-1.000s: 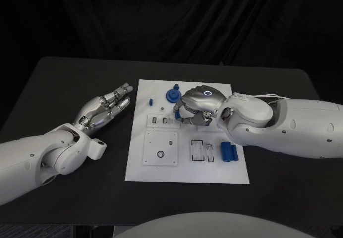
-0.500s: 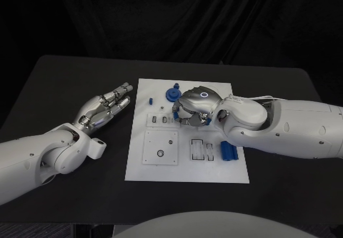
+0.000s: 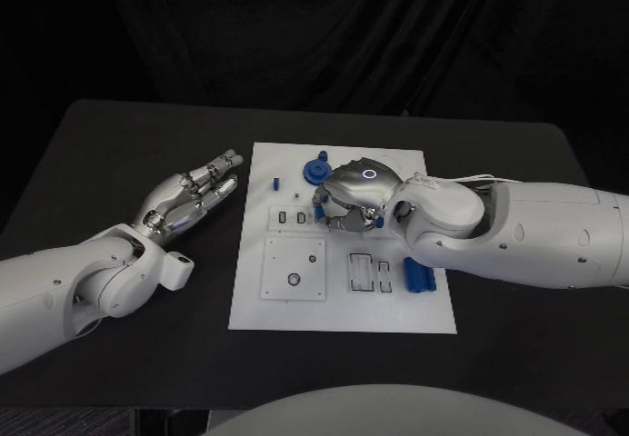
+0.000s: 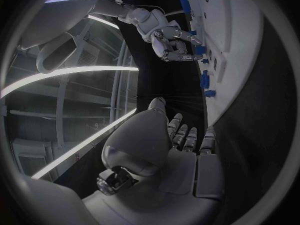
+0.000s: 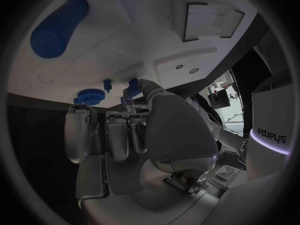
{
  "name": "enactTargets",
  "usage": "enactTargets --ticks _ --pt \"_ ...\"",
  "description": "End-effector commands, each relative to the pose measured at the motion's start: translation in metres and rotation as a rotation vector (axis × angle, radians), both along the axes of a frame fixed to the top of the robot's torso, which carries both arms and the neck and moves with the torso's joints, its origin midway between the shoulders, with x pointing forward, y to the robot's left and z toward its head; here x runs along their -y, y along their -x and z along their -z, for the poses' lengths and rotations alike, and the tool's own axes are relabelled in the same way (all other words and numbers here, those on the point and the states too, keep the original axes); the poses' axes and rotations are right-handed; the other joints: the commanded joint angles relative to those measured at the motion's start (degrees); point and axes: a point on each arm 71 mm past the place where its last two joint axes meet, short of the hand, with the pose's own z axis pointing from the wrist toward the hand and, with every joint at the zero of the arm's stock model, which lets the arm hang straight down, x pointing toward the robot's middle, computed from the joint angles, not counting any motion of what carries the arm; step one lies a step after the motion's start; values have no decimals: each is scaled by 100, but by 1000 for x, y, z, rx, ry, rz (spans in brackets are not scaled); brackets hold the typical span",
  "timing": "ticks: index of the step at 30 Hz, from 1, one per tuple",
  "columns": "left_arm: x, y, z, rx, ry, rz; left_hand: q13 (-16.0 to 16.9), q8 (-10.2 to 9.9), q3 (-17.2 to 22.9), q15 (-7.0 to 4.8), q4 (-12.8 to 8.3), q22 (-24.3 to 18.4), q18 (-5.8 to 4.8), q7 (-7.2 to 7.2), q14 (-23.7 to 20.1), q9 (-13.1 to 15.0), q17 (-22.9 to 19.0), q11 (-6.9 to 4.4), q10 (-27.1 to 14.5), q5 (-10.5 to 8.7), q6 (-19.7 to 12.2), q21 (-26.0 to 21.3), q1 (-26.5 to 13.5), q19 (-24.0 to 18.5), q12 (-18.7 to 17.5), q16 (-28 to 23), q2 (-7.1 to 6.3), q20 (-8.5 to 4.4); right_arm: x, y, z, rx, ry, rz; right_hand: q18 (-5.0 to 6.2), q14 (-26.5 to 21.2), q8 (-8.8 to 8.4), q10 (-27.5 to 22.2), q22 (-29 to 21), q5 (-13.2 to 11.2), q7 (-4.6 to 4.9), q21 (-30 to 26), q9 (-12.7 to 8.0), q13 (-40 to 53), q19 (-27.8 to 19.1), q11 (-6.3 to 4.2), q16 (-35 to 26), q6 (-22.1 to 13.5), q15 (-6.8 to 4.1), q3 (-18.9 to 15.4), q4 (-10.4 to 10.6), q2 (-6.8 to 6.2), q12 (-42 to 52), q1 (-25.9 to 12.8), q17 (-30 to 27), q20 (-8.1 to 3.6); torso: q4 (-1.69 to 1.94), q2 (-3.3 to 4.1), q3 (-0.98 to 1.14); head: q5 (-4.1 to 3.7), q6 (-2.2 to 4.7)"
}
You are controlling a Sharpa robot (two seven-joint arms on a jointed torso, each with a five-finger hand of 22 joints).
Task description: Assemble the parts on the task board
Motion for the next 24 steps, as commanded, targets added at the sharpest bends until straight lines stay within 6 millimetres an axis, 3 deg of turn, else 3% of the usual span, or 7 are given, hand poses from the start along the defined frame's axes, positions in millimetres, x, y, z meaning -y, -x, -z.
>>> enactTargets --ticks 1,6,20,24 --pt "2 2 -5 63 50 31 -8 27 47 45 -3 6 110 -7 -2 6 -8 43 -1 -13 34 10 -10 1 -13 -21 -13 35 1 -1 3 -5 24 20 96 588 -29 597 1200 -55 -39 -34 394 1506 139 32 16 9 46 -3 -44 -25 16 -57 1509 36 -6 -3 -3 8 -10" --pt "2 2 -5 62 50 31 -8 27 47 45 -3 6 110 -7 -2 6 -8 43 -1 -13 34 10 -10 1 -13 -21 -13 35 0 -1 4 -8 28 19 101 588 -86 597 1193 -222 -24 -58 400 1506 129 41 16 -40 55 -20 -50 -40 16 -129 1509 48 -3 -1 -2 4 -16" --pt "2 1 -5 62 49 31 -9 27 49 46 -3 6 110 -5 -2 6 -8 44 -3 -17 33 10 -10 1 -14 -21 -11 35 -2 -1 5 -16 41 19 115 588 -387 597 1175 -1066 29 -134 328 1506 107 66 16 -325 79 -179 0 -118 16 -391 1509 73 -4 -2 0 -1 -32" --pt "2 1 -5 61 49 31 -9 27 49 46 -3 6 110 -5 -2 6 -8 44 -3 -17 33 10 -10 1 -14 -21 -11 35 -2 -1 6 -19 46 22 121 588 -429 597 1167 -1142 38 -162 311 1506 96 73 16 -376 85 -209 9 -131 16 -413 1509 77 -5 -2 0 -2 -31"
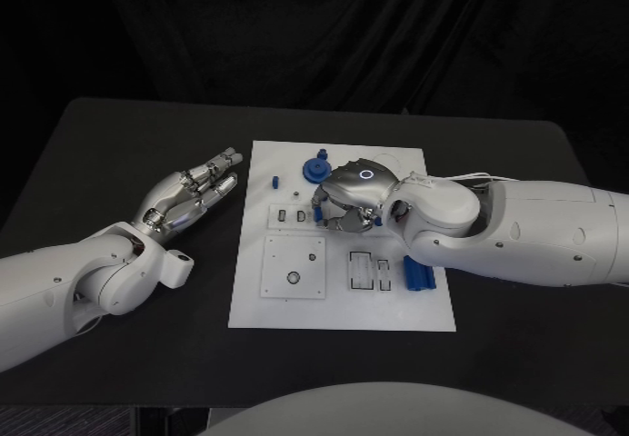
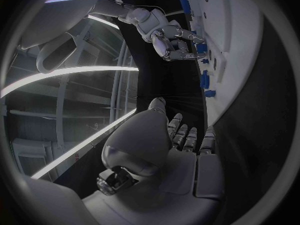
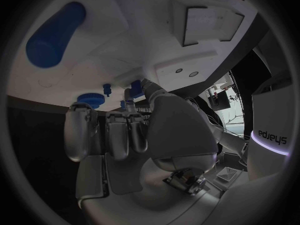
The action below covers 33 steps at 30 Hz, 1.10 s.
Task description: Assemble the parts on the task board
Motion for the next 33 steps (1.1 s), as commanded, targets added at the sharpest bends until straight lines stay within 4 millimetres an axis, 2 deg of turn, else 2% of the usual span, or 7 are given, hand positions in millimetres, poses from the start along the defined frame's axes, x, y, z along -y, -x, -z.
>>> enactTargets --ticks 1,11,21,24,25,28,33 --pt "2 2 -5 62 49 29 -9 27 33 46 13 7 110 -5 -3 6 -8 44 -3 -17 33 10 -10 1 -14 -21 -11 36 1 -1 2 -3 20 20 117 595 -45 597 1168 -49 18 -38 -14 1507 97 32 16 -74 49 -52 5 -14 16 -36 1509 36 -2 0 0 2 0" --pt "2 2 -5 62 48 28 -9 25 34 46 15 7 110 -4 -3 4 -8 45 -6 -23 25 10 -12 1 -15 -21 -11 36 1 -1 3 -5 24 22 124 595 -121 597 1157 -126 28 -76 -58 1507 81 40 16 -211 57 -92 6 -29 16 -42 1509 43 0 0 -2 4 -5" --pt "2 2 -5 70 50 24 -10 23 34 47 15 7 110 -4 -3 3 -8 46 -8 -33 14 10 -15 1 -16 -21 -12 36 2 0 -2 29 -33 10 143 581 -138 597 1132 -433 82 -179 -418 1507 45 86 -25 -1103 95 -267 84 -85 16 -83 1467 77 -1 -1 -1 23 7" --pt "2 2 -6 81 51 18 -8 26 45 -41 6 6 106 -2 -3 5 -8 34 -5 -28 33 9 3 0 -12 -21 -26 18 4 1 -6 61 -86 0 139 589 -129 597 1139 -611 89 -162 -517 1507 59 93 0 -1237 102 -365 234 -227 16 -130 1492 86 0 -1 -2 35 51" --pt "2 2 -6 85 52 17 -8 27 47 -52 4 7 106 -3 -3 6 -8 30 -4 -26 38 10 7 1 -11 -21 -29 14 5 2 -8 71 -101 -4 132 595 -118 597 1153 -803 72 -120 -573 1507 85 113 16 -1289 106 -427 479 -390 16 -143 1509 75 0 0 -3 38 63" --pt "2 2 -7 94 53 11 -8 27 49 -61 2 7 105 -4 -3 5 -8 28 -3 -22 36 10 11 1 -10 -21 -32 11 9 4 -13 104 -154 -16 112 595 -104 597 1177 -903 86 -48 -647 1507 124 86 16 -1291 92 -600 879 -668 16 -151 1509 76 2 0 -1 51 126" --pt "2 3 -8 109 51 -4 -4 32 83 -90 -27 9 104 -5 -3 9 -8 17 13 57 72 14 85 5 1 -21 -62 -12 18 11 -26 164 -237 -35 92 595 -94 597 1204 -910 74 40 -691 1507 165 71 16 -1262 75 -754 896 -806 16 -444 1509 56 2 -7 2 55 237"
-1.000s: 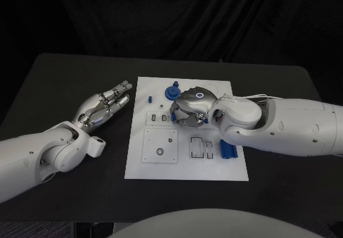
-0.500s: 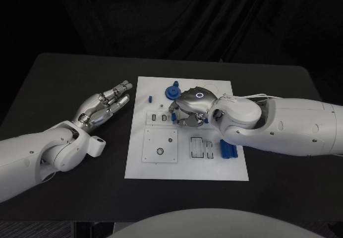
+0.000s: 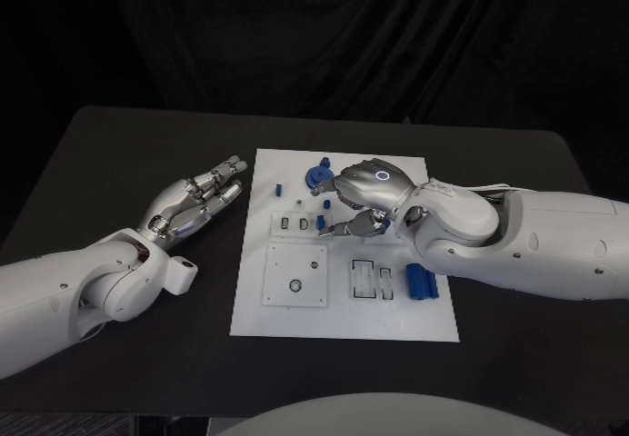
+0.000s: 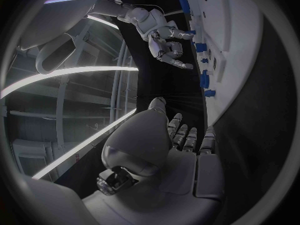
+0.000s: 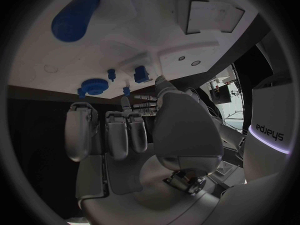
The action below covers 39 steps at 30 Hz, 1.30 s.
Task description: Assemble the parts on the task board
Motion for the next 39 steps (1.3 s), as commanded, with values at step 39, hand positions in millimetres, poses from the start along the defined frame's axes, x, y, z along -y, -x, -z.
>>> enactTargets --ticks 39 --pt "36 -37 -24 191 -221 60 525 139 -108 823 36 884 -71 409 4154 97 974 1085 3357 -1189 1197 2210 -682 3823 2345 1783 146 391 94 -25 -25 100 -120 195 -39 616 146 607 1263 208 -18 260 -128 1509 257 0 16 617 21 441 -190 820 15 113 1509 26 -117 -803 288 216 -134"
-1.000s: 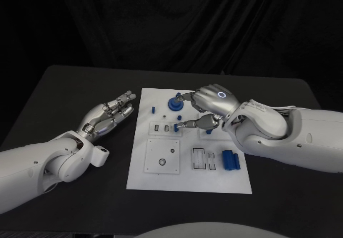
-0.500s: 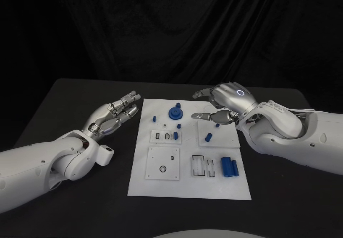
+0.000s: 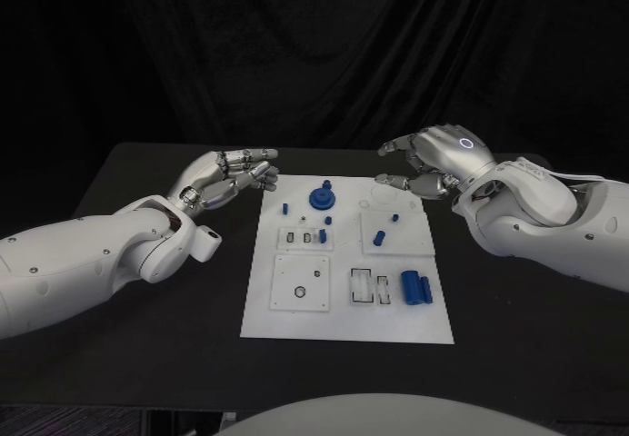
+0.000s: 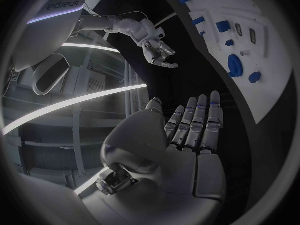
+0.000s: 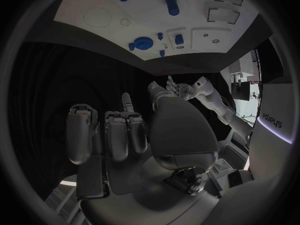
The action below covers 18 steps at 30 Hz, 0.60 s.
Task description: Assemble the parts on the task board
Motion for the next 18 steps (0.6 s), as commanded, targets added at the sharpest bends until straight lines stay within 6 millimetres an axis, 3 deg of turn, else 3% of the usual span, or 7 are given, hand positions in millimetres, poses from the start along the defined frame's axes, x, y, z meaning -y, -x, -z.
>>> enactTargets --ticks 1,7,8,12,15,16,18 --pt "9 -2 3 13 -103 42 58 11 -89 -81 -5 31 4 14 171 -1 56 -66 163 -38 69 117 -44 349 221 427 54 -35 2 -2 2 -23 9 3 -38 616 31 607 1263 25 3 4 -6 1506 257 1 16 43 21 0 -32 8 16 56 1509 27 -42 -121 64 19 -96" --pt "21 -10 -1 50 -244 7 290 53 -20 -283 3 134 104 77 396 28 228 -290 632 -16 443 339 -142 777 751 1231 127 -114 5 -4 4 -39 26 12 -32 616 20 607 1255 76 -14 -21 -40 1506 245 -15 16 109 9 26 -170 -11 16 330 1509 18 -78 -207 127 12 -187" --pt "24 -12 -4 63 -274 -1 468 172 74 -414 15 233 143 162 624 87 392 -421 857 79 1017 523 -58 1000 1058 1676 102 -177 6 -5 4 -41 30 14 -32 616 21 607 1255 91 -14 -21 -43 1506 244 -15 16 117 7 30 -179 -7 16 351 1509 18 -83 -217 133 25 -194" --pt "34 -17 -14 117 -397 -18 1269 275 266 -637 -34 687 134 230 566 72 1109 -623 851 54 1362 1215 272 1363 2039 3100 -1 -475 8 -7 5 -49 40 22 -32 616 24 607 1255 111 -13 -20 -44 1506 245 -15 16 133 7 35 -185 1 16 369 1509 17 -118 -252 177 69 -224" --pt "45 -19 -22 140 -499 -20 2676 506 374 -832 -48 1526 109 87 796 146 2178 -825 1153 21 1754 2369 403 1510 3597 4874 -140 -685 8 -9 6 -55 46 27 -31 616 26 607 1254 124 -12 -24 -46 1506 243 -14 16 142 6 37 -187 8 16 378 1509 16 -139 -270 201 97 -224" --pt "47 -19 -23 141 -514 -20 3787 523 418 -873 46 1804 99 83 977 159 2673 -880 1764 -10 1781 2727 452 1470 4323 5360 -197 -737 8 -9 6 -56 47 27 -31 616 26 607 1254 125 -12 -24 -46 1506 243 -14 16 143 6 37 -187 9 16 379 1509 16 -145 -273 207 106 -224" --pt "55 -20 -25 135 -577 -15 5211 592 448 -927 -10 2133 69 22 1992 195 4111 -927 2805 -177 1882 3155 335 1458 5146 6131 -145 -758 8 -9 7 -59 51 27 -32 616 29 607 1254 145 -10 -24 -48 1506 243 -14 16 158 7 41 -188 21 16 391 1509 16 -150 -278 214 135 -224"
